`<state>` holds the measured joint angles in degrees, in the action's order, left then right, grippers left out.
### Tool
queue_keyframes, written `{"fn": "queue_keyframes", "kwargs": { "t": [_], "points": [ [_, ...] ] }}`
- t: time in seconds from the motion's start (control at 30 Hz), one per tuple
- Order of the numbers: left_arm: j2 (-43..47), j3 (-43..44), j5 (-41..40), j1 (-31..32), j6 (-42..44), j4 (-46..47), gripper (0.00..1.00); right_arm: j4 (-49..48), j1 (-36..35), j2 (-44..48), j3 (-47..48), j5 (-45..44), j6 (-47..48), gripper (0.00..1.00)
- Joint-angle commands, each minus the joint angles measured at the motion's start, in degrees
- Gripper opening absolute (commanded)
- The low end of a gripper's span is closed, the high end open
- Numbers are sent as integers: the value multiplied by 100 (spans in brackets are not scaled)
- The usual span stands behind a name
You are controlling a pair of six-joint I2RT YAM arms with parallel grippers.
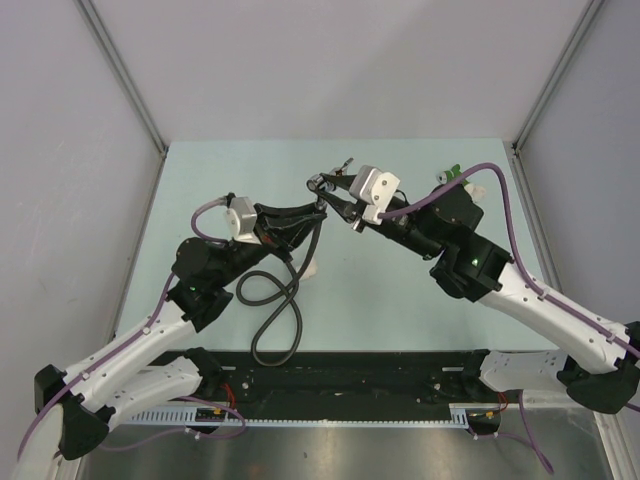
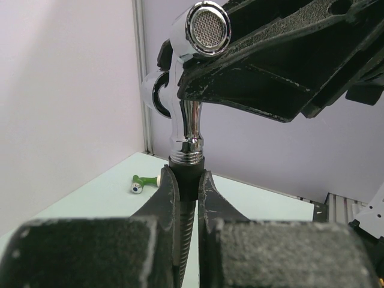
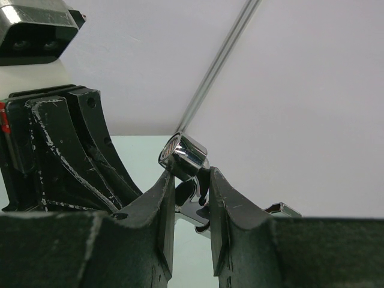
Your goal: Install the water faucets
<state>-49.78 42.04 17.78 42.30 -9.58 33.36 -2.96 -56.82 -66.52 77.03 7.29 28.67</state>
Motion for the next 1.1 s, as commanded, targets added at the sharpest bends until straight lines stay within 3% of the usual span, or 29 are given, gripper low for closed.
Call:
{"fn": "queue_keyframes", "kwargs": {
  "t": [0.0, 0.2, 0.77, 1.07],
  "points": [
    [162, 401, -354, -20, 220, 707, 0, 120, -180, -124, 48, -333, 139, 0],
    [162, 445, -591, 6, 474, 680, 0, 94, -409, -203, 48, -746, 236, 0],
    [82, 586, -1382, 260, 1371, 592, 0, -494, -1279, -739, 66, -3277, 658, 0],
    [-23, 524, -1734, 498, 1670, 741, 0, -381, -1490, -1108, 417, -4253, 298, 0]
  ]
}}
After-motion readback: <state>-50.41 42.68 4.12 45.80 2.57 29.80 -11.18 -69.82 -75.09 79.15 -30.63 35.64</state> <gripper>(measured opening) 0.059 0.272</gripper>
